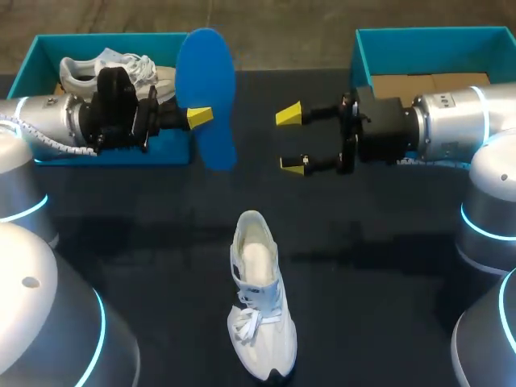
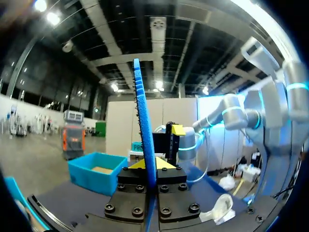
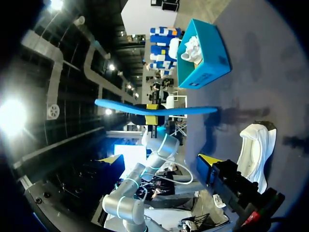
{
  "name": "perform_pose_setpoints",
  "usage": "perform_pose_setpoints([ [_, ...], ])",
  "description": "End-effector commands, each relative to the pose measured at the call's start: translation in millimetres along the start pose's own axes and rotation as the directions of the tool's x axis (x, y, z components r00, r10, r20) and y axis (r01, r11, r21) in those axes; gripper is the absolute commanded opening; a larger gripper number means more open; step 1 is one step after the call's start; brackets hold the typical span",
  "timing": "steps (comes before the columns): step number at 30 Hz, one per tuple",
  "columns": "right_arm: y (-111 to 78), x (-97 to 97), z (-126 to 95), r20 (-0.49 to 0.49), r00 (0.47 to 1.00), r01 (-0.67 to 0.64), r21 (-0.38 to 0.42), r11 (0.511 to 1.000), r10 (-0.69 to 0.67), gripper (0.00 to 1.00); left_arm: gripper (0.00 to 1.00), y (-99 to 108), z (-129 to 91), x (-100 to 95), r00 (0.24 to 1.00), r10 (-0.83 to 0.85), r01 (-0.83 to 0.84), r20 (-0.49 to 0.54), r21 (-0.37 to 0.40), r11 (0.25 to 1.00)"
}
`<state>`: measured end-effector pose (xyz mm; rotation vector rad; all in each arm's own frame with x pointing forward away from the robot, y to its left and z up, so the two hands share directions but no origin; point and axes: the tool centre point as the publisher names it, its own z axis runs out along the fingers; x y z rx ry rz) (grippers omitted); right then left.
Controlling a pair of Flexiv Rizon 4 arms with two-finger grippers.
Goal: Take the shoe out of the shoebox, open the shoe tongue, remove and reinsert the insole, then place the shoe into the shoebox
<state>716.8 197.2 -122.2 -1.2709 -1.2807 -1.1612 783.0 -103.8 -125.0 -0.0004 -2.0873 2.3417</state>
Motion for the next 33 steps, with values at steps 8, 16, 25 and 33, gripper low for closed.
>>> perform_pose_setpoints([
  [8,0.5,-0.1,2.4,0.001,1.0,0.0,-0.001,1.0,0.0,1.0,0.0,2.1,-2.0,11.9,0.772,0.619,-0.632,-0.145,-0.073,0.771],
  [16,0.5,-0.1,2.4,0.001,1.0,0.0,-0.001,1.0,0.0,1.0,0.0,5.6,-0.5,18.0,0.684,0.713,-0.729,-0.158,-0.102,0.677],
  [25,0.5,-0.1,2.4,0.001,1.0,0.0,-0.001,1.0,0.0,1.0,0.0,5.6,-0.5,18.0,0.684,0.713,-0.729,-0.158,-0.102,0.677],
  [33,0.5,-0.1,2.4,0.001,1.0,0.0,-0.001,1.0,0.0,1.0,0.0,8.1,3.5,15.3,0.606,0.772,-0.794,-0.192,-0.103,0.599],
])
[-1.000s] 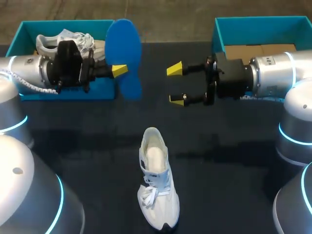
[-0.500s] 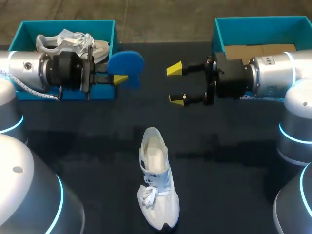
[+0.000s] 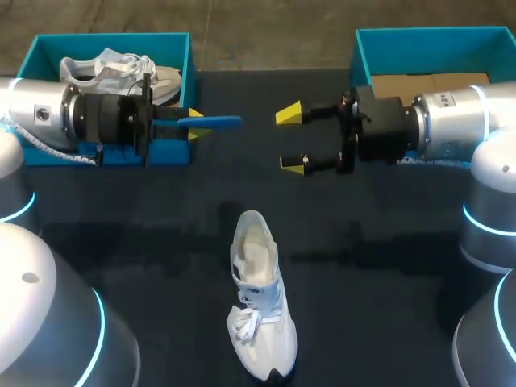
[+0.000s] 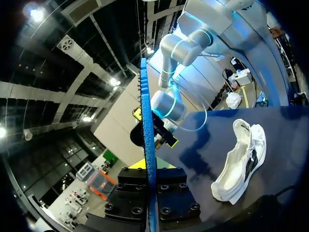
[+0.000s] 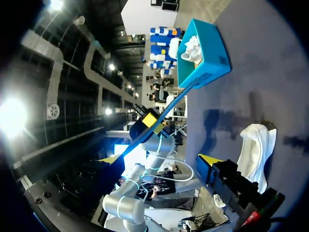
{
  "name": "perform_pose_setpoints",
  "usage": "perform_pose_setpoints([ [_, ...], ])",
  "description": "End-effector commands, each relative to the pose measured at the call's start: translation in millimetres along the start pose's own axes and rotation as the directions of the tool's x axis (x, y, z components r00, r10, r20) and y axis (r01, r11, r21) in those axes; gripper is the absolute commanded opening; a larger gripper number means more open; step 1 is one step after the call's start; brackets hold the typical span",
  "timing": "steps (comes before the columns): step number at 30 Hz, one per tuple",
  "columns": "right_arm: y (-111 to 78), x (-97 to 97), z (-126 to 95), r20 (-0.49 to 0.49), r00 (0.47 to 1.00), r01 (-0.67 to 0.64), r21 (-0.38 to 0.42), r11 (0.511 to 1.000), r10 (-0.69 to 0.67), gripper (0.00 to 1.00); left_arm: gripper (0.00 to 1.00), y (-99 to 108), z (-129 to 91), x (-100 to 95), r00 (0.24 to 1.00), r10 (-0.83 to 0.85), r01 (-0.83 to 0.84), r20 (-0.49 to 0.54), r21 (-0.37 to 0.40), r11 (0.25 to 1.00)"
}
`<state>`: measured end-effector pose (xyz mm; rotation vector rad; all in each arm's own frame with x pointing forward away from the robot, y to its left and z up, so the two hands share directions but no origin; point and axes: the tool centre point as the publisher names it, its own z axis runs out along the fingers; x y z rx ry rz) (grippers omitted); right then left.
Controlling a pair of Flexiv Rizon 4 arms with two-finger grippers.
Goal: Take the shoe out of the shoebox, open the shoe tongue, remove and reinsert the insole, then place the shoe into the shoebox
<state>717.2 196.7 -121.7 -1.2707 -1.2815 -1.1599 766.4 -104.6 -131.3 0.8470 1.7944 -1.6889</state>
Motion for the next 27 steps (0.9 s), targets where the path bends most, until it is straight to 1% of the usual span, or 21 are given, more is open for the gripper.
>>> perform_pose_setpoints([
  [1,0.1,-0.5,2.9,0.001,1.0,0.0,-0.002,1.0,0.0,1.0,0.0,0.8,5.2,0.6,0.992,0.123,-0.123,-0.029,0.008,0.992],
  [2,0.1,-0.5,2.9,0.001,1.0,0.0,-0.002,1.0,0.0,1.0,0.0,0.9,6.4,1.0,0.989,0.145,-0.146,-0.04,0.0,0.989],
  [4,0.1,-0.5,2.9,0.001,1.0,0.0,-0.002,1.0,0.0,1.0,0.0,-0.3,9.1,2.1,0.975,0.217,-0.216,-0.043,0.016,0.976],
  [5,0.1,-0.5,2.9,0.001,1.0,0.0,-0.002,1.0,0.0,1.0,0.0,0.7,11.0,1.9,0.97,0.239,-0.24,-0.052,-0.003,0.971],
  [6,0.1,-0.5,2.9,0.001,1.0,0.0,-0.002,1.0,0.0,1.0,0.0,-0.1,12.8,2.7,0.959,0.28,-0.28,-0.05,0.015,0.96],
  [7,0.1,-0.5,2.9,0.001,1.0,0.0,-0.002,1.0,0.0,1.0,0.0,-0.5,13.5,2.9,0.952,0.304,-0.304,-0.044,0.003,0.953],
  [8,0.1,-0.5,2.9,0.001,1.0,0.0,-0.002,1.0,0.0,1.0,0.0,-1.1,14.7,3.4,0.936,0.351,-0.352,-0.036,-0.001,0.936],
  [9,0.1,-0.5,2.9,0.001,1.0,0.0,-0.002,1.0,0.0,1.0,0.0,-2.4,14.6,4.5,0.92,0.392,-0.392,-0.012,0.02,0.92],
  [12,0.1,-0.5,2.9,0.001,1.0,0.0,-0.002,1.0,0.0,1.0,0.0,-5.7,12.4,9.8,0.822,0.568,-0.569,0.043,0.014,0.822],
  [27,0.1,-0.5,2.9,0.001,1.0,0.0,-0.002,1.0,0.0,1.0,0.0,-5.7,12.4,9.8,0.822,0.568,-0.569,0.043,0.014,0.822],
])
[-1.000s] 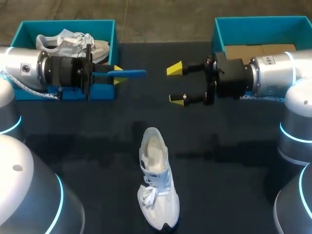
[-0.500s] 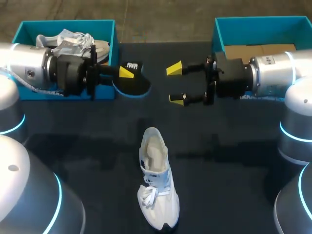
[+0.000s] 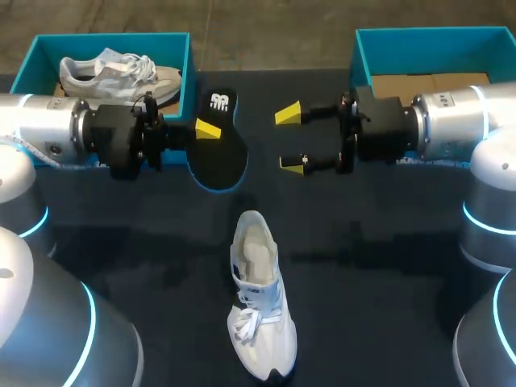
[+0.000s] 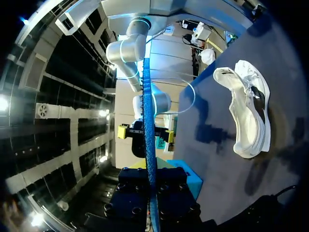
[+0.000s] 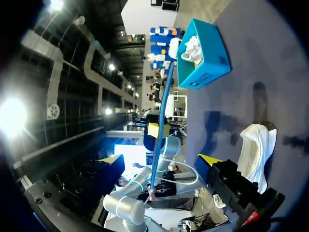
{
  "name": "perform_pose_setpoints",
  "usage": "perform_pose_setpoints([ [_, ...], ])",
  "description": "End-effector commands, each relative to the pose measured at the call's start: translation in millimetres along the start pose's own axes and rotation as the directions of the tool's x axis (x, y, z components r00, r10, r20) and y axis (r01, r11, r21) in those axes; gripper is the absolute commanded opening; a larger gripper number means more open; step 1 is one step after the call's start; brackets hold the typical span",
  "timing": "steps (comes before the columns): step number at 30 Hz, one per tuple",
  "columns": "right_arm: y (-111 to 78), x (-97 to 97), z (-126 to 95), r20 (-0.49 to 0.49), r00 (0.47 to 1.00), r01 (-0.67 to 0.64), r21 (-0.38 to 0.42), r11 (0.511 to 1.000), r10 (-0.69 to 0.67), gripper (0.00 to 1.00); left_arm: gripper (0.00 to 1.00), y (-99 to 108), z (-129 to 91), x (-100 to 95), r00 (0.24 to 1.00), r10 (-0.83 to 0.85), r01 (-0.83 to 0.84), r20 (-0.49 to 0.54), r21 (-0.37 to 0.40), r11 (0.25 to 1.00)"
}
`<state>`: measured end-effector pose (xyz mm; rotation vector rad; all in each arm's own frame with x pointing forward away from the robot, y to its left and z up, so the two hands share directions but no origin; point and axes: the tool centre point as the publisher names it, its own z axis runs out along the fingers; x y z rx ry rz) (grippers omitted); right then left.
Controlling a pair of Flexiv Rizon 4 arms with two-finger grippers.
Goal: Take the shoe out of the shoebox, open the shoe tongue, remove and reinsert the insole, then place the shoe into the shoebox
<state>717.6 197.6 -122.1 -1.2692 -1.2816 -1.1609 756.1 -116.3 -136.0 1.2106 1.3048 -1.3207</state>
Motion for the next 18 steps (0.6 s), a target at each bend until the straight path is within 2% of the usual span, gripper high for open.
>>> perform_pose_setpoints([
  [1,-0.3,-0.1,1.9,0.002,1.0,-0.001,-0.003,1.0,0.001,1.0,0.0,3.2,0.1,1.1,1.0,0.004,-0.004,-0.017,-0.015,1.0],
  [10,-0.3,-0.1,1.9,0.002,1.0,-0.001,-0.003,1.0,0.001,1.0,0.0,9.4,-1.6,3.5,0.973,0.228,-0.23,-0.035,-0.041,0.972],
  [18,-0.1,0.6,3.0,-0.011,1.0,0.008,-0.003,1.0,-0.008,1.0,0.0,19.8,3.4,4.0,0.97,0.244,-0.244,-0.014,-0.055,0.968],
])
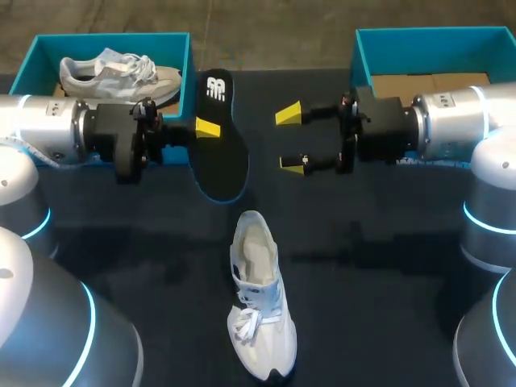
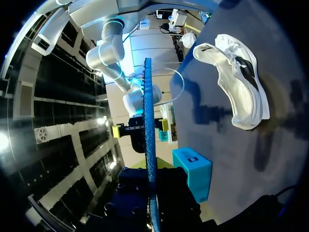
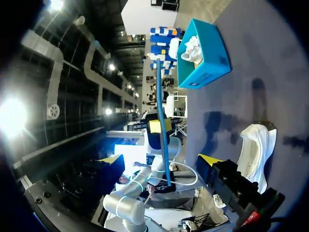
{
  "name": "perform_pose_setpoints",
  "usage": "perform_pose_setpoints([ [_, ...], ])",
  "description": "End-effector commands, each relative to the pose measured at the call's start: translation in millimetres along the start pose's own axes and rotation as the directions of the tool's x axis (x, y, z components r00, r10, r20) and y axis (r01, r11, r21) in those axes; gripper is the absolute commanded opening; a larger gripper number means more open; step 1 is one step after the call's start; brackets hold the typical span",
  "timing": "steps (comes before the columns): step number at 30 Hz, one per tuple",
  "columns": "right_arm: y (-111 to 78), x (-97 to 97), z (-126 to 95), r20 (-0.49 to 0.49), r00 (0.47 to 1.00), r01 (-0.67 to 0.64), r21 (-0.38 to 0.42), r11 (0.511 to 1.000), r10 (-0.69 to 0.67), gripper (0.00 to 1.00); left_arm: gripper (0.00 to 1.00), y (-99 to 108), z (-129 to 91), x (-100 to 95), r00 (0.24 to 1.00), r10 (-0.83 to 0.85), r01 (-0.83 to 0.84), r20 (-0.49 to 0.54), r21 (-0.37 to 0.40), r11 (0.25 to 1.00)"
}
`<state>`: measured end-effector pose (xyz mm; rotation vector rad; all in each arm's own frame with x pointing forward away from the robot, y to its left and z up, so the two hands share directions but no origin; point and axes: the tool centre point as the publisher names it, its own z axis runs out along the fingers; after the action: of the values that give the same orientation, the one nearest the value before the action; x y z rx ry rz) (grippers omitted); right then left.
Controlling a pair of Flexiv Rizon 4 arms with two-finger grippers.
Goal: Take the shoe out of the shoebox, open the shoe tongue, remove and reinsert the insole, then place the shoe into the shoebox
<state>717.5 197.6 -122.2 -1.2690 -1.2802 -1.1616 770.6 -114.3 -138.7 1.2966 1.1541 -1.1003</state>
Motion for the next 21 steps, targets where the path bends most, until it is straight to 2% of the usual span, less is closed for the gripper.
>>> perform_pose_setpoints([
  [1,-0.2,1.0,4.1,-0.009,1.0,0.019,-0.005,1.0,-0.019,1.0,0.0,4.7,7.9,4.4,1.0,0.005,-0.005,0.008,-0.006,1.0],
  [21,-9.8,1.5,47.7,0.038,0.997,0.072,-0.012,0.997,-0.071,1.0,0.0,9.7,33.3,5.2,1.0,0.0,0.001,0.025,-0.021,1.0],
])
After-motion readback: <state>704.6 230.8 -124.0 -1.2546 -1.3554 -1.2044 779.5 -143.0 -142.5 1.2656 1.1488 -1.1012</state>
